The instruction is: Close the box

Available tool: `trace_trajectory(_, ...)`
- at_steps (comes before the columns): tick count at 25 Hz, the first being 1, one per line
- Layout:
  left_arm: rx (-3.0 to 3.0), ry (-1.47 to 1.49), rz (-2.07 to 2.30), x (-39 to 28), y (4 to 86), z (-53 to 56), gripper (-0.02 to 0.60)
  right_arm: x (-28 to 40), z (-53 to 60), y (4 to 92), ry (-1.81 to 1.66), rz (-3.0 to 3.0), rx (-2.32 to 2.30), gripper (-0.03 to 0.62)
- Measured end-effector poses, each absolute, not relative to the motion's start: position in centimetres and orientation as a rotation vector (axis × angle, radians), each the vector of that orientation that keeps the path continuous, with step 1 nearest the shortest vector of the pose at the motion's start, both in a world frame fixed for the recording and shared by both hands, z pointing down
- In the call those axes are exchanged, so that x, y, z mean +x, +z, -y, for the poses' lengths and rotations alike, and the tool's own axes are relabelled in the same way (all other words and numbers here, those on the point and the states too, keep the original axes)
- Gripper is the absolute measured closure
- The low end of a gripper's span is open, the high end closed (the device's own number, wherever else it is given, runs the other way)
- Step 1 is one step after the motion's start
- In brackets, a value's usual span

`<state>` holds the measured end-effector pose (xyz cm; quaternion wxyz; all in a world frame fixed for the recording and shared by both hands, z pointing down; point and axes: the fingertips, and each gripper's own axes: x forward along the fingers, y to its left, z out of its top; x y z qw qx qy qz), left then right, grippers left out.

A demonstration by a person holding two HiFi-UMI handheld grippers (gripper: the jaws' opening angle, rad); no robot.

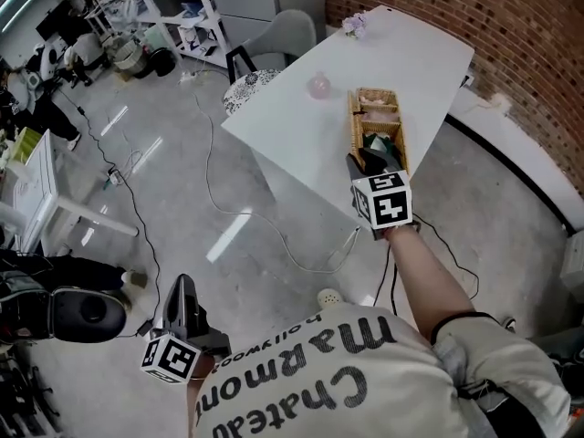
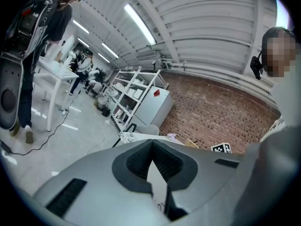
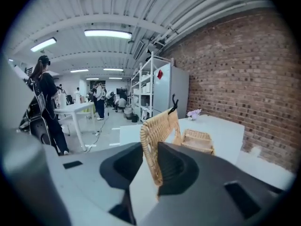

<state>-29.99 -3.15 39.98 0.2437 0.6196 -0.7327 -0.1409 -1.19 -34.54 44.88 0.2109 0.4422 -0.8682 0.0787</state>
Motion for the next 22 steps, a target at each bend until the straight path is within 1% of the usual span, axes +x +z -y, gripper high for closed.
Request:
trace_trajectory(7,1.725,-0.394,1.971,-29.1,40.2,4.0,0.581,1.6,34.6,44.9,0.340,2.434,1.311,0.522)
trace_trajectory(22,1.753,-0.394,1.940,-27.8,39.8,4.6,0.581,5.1,34.9,45.2,0.514,2.420,1.442,0.536)
